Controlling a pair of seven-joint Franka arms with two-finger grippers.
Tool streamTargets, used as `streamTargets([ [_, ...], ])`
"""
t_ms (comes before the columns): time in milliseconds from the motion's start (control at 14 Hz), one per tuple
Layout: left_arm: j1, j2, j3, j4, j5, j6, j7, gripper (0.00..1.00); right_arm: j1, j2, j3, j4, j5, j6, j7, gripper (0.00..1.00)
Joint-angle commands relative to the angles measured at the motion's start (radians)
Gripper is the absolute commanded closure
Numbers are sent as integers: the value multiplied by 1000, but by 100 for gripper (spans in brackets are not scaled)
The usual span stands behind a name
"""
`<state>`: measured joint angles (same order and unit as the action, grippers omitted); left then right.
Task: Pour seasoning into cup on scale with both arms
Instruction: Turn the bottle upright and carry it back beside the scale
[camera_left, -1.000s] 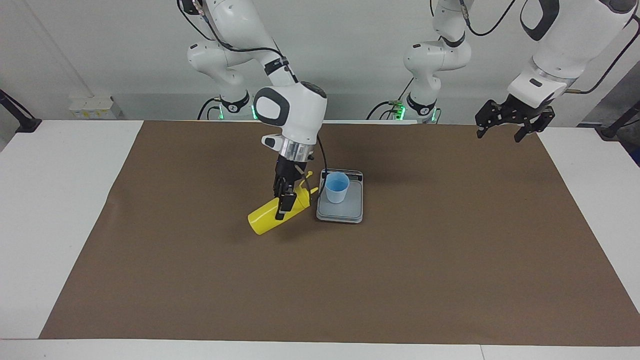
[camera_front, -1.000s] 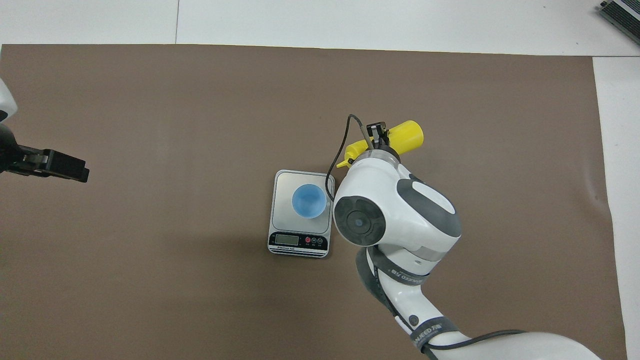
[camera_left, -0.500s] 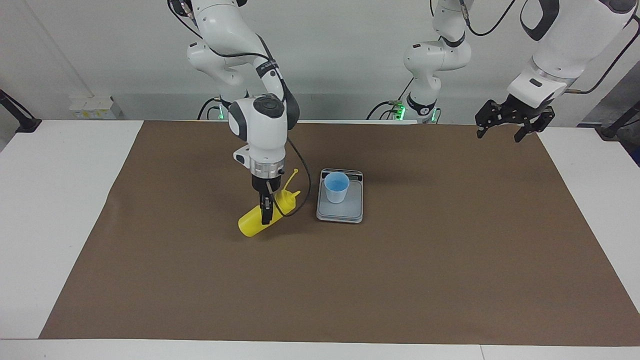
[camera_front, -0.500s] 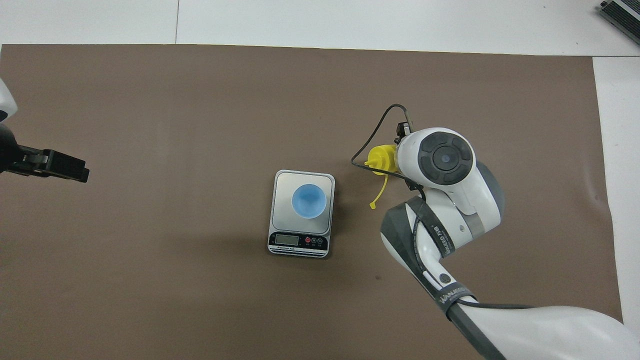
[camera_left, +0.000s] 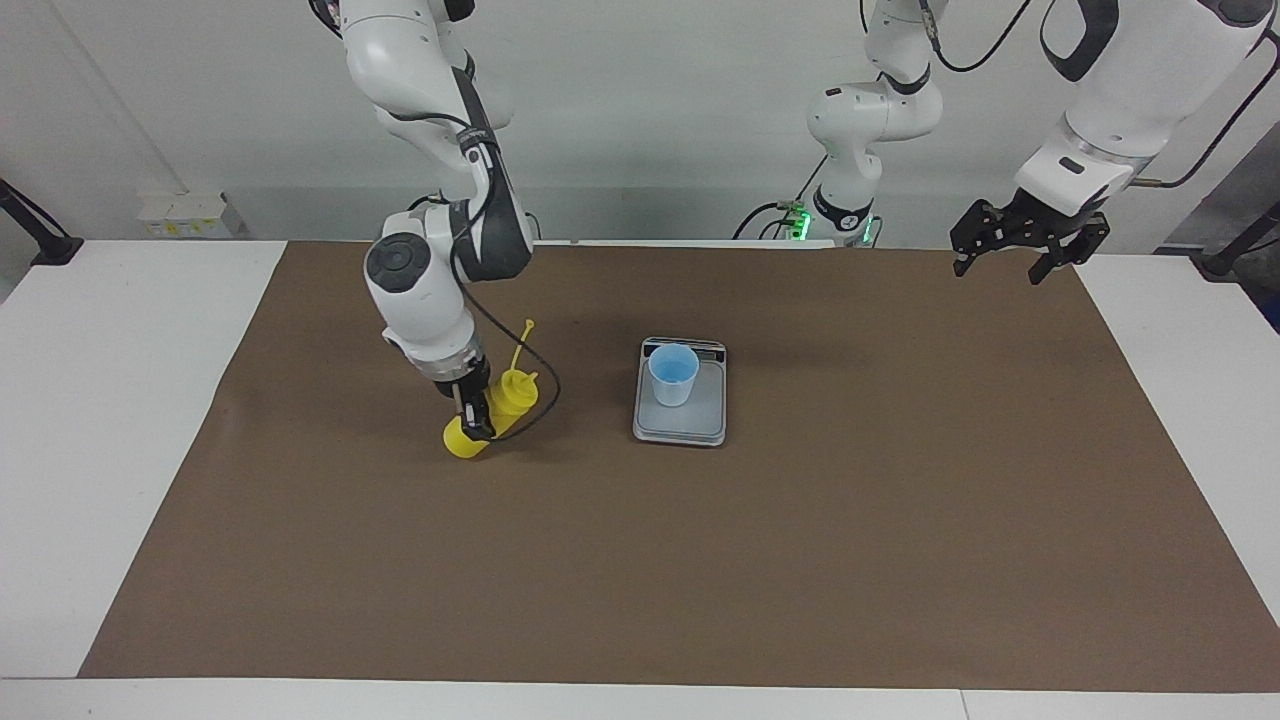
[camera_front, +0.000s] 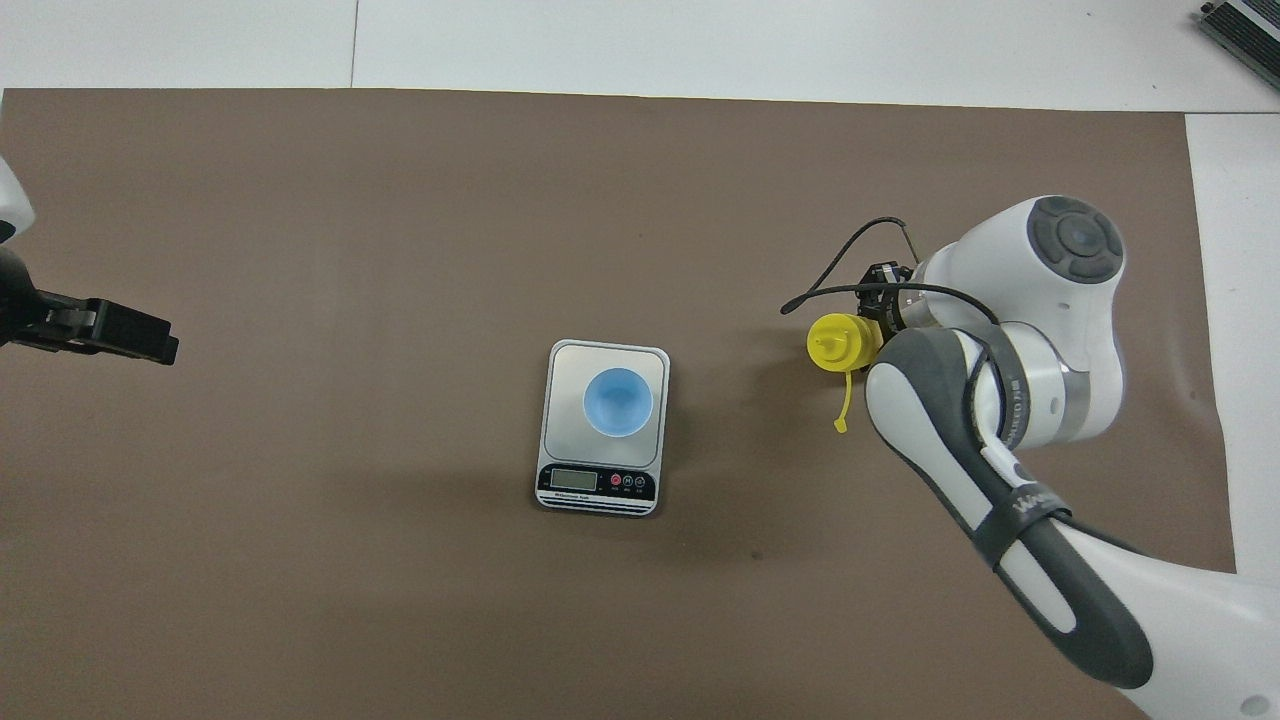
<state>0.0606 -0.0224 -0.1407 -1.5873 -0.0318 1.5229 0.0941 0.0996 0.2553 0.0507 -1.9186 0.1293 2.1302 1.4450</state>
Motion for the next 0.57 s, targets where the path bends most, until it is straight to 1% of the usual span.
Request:
streamTargets([
  [0,13,-14,-5,-14,-14,-7,7,0,-73,-25,12,-3,114,-68,-136,100],
  [143,13,-14,-5,-14,-14,-7,7,0,-112,-31,12,-5,173,-114,-221,100],
  [286,13,-14,-5,-14,-14,-7,7,0,-162,-40,12,-5,234,-189,-316,100],
  [500,11,-13,-5,-14,-14,-7,7,0,-242,-51,12,-11,285,-278,-428,100],
])
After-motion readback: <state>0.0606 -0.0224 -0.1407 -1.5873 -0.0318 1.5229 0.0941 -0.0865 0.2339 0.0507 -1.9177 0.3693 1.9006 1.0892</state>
